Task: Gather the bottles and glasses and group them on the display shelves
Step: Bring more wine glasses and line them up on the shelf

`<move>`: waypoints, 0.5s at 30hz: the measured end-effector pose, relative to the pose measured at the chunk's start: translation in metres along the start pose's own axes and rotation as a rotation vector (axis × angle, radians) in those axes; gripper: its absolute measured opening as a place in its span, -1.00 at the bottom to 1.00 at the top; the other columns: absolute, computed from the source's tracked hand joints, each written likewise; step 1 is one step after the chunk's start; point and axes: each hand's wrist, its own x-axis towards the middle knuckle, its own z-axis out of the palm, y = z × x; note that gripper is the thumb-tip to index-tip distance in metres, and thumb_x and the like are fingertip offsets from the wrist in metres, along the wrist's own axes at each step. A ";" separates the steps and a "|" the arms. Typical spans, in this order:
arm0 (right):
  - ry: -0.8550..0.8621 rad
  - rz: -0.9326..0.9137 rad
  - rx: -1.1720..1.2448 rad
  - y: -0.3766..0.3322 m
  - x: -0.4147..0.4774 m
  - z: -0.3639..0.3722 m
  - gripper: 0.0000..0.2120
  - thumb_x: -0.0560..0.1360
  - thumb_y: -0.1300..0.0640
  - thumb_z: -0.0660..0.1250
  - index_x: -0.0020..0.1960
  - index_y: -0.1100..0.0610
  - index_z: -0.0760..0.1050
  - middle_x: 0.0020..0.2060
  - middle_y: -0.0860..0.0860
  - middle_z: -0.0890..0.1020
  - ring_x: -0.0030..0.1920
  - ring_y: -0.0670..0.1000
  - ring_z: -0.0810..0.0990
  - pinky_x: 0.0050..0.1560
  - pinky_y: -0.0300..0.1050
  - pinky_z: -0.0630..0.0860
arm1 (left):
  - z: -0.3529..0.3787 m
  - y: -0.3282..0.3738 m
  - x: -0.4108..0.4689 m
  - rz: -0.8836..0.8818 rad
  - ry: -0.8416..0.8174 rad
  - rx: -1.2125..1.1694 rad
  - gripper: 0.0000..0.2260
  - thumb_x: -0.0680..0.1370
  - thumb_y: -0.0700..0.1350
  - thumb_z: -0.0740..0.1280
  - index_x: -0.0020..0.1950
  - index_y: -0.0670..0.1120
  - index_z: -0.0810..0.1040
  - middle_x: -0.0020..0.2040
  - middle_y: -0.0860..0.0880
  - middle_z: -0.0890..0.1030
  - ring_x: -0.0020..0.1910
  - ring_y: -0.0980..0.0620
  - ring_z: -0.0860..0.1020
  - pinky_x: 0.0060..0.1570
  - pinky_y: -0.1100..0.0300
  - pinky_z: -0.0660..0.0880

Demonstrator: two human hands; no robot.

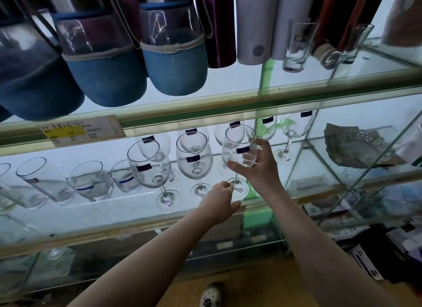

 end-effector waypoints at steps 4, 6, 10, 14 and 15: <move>-0.002 0.009 -0.011 -0.001 0.001 -0.001 -0.27 0.23 0.12 0.61 0.29 0.04 0.32 0.05 -0.03 0.56 0.09 -0.02 0.60 0.06 -0.10 0.57 | 0.000 -0.001 -0.001 0.005 -0.001 -0.011 -0.50 0.58 0.01 0.25 0.44 -0.20 0.31 0.43 -0.13 0.31 0.40 -0.09 0.29 0.37 0.09 0.27; -0.007 0.015 -0.015 -0.002 0.000 -0.001 -0.27 0.23 0.12 0.61 0.29 0.04 0.31 0.05 -0.02 0.57 0.08 -0.02 0.59 0.05 -0.12 0.57 | 0.000 -0.002 -0.001 0.008 0.001 -0.016 -0.50 0.58 0.01 0.25 0.44 -0.20 0.30 0.44 -0.13 0.30 0.41 -0.08 0.29 0.38 0.11 0.26; -0.002 0.021 -0.019 -0.005 -0.002 -0.001 -0.27 0.23 0.12 0.61 0.28 0.04 0.31 0.05 0.00 0.56 0.06 -0.01 0.60 0.01 -0.19 0.54 | 0.000 -0.002 -0.001 0.006 -0.001 -0.019 -0.50 0.58 0.01 0.24 0.45 -0.20 0.30 0.45 -0.13 0.30 0.41 -0.08 0.28 0.38 0.11 0.26; 0.010 0.025 -0.031 -0.007 -0.003 0.001 -0.27 0.22 0.10 0.61 0.25 0.04 0.29 0.02 -0.01 0.55 0.02 -0.02 0.60 0.00 -0.21 0.55 | 0.000 -0.001 -0.001 -0.011 0.006 -0.013 -0.51 0.58 0.03 0.23 0.43 -0.21 0.33 0.43 -0.14 0.33 0.39 -0.10 0.32 0.36 0.09 0.29; 0.010 0.026 -0.033 -0.007 -0.003 0.002 -0.27 0.21 0.09 0.61 0.25 0.04 0.29 0.01 -0.01 0.55 0.02 -0.03 0.60 0.00 -0.21 0.55 | 0.000 -0.001 -0.001 -0.016 0.010 -0.012 -0.52 0.59 0.04 0.22 0.42 -0.21 0.35 0.42 -0.15 0.35 0.38 -0.10 0.33 0.35 0.08 0.30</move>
